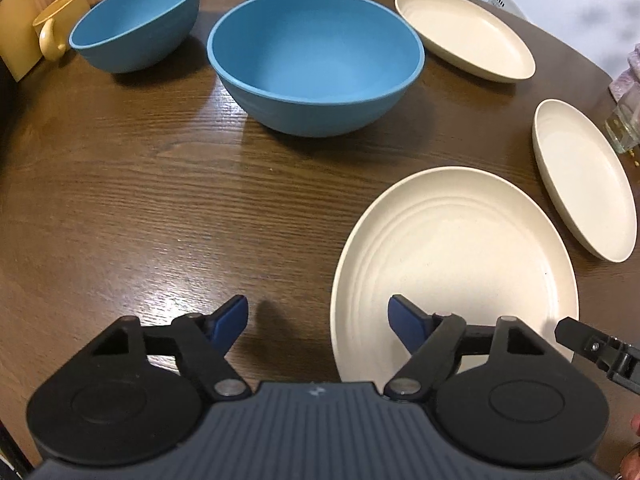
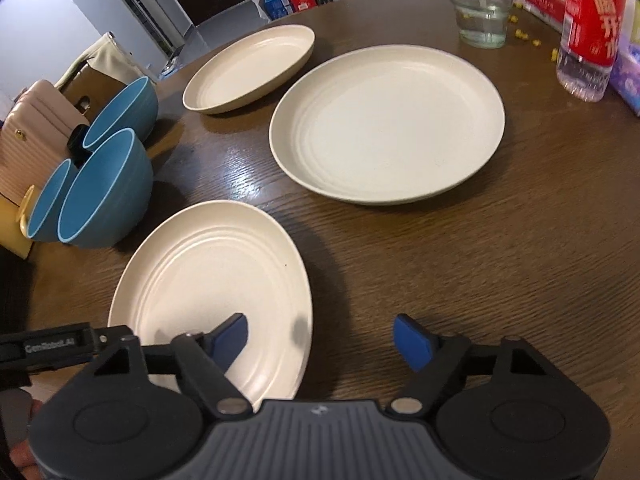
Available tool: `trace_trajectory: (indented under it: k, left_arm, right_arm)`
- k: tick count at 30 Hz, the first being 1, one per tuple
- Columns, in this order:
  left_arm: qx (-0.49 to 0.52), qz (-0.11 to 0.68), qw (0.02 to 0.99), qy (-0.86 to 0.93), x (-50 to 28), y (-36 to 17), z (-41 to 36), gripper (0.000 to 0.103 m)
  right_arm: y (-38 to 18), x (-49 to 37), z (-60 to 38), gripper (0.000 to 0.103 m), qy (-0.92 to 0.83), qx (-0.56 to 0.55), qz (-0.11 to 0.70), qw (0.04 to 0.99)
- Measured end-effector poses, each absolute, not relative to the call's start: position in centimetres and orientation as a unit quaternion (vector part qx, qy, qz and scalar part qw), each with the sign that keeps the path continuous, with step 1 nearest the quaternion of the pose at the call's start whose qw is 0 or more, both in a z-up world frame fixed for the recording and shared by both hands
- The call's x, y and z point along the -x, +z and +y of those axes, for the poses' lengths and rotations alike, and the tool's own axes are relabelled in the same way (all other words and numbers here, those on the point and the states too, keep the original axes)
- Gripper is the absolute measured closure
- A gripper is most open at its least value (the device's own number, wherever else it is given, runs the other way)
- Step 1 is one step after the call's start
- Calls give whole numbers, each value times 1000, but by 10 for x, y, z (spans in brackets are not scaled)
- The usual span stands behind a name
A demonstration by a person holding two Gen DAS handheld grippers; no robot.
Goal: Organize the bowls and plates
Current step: 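Close the left tool on a cream plate rim while the right tool grips another, then carry the left tool's plate toward the yellow mug while the right tool carries its plate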
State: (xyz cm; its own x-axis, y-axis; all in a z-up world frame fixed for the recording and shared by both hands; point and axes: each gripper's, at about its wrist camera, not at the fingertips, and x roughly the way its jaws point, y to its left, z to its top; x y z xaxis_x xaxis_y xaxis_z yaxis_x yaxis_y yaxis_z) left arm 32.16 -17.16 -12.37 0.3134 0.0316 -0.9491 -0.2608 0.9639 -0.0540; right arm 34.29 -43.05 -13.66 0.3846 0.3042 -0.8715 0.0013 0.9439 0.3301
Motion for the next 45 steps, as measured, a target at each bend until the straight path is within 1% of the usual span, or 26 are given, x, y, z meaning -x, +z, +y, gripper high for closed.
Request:
trace_trajectory:
  k: [4, 6, 7, 10, 12, 14, 16, 18, 21, 24, 26, 45]
  left_arm:
    - [106, 585, 798, 95, -326, -128, -173, 32]
    - [111, 587, 796, 97, -328, -130, -174, 38]
    - [112, 588, 795, 96, -329, -130, -174, 39]
    - [115, 591, 792, 97, -333, -133, -176, 45]
    - [116, 595, 790, 97, -335, -135, -177, 56]
    - [120, 595, 789, 96, -336, -136, -178, 59]
    - [122, 596, 788, 93, -337, -136, -179, 65]
    - [127, 597, 787, 85, -339, -135, -181, 76]
    - [126, 597, 788, 84, -340, -135, -183, 77]
    - [130, 594, 789, 83, -340, -135, -182, 79]
    - [129, 594, 790, 82, -340, -135, -182, 79]
    - [106, 586, 800, 67, -333, -133, -185, 80]
  right_arm:
    - [-142, -345, -434, 38, 98, -146, 556, 812]
    - [-144, -345, -436, 44, 99, -150, 560, 809]
    - [-144, -346, -437, 46, 100, -151, 560, 808]
    - [-143, -348, -438, 54, 108, -150, 563, 806]
    - [-144, -350, -438, 63, 110, -149, 565, 804]
    - [-145, -352, -437, 69, 114, -151, 568, 801]
    - [-146, -353, -437, 73, 117, -153, 570, 799]
    - [-147, -354, -437, 81, 118, -156, 572, 797]
    - [-149, -355, -436, 89, 119, -164, 575, 793]
    - [-150, -354, -437, 93, 122, -169, 575, 791]
    - [-151, -354, -437, 97, 126, -173, 575, 789]
    - [-149, -346, -432, 97, 115, -167, 562, 802]
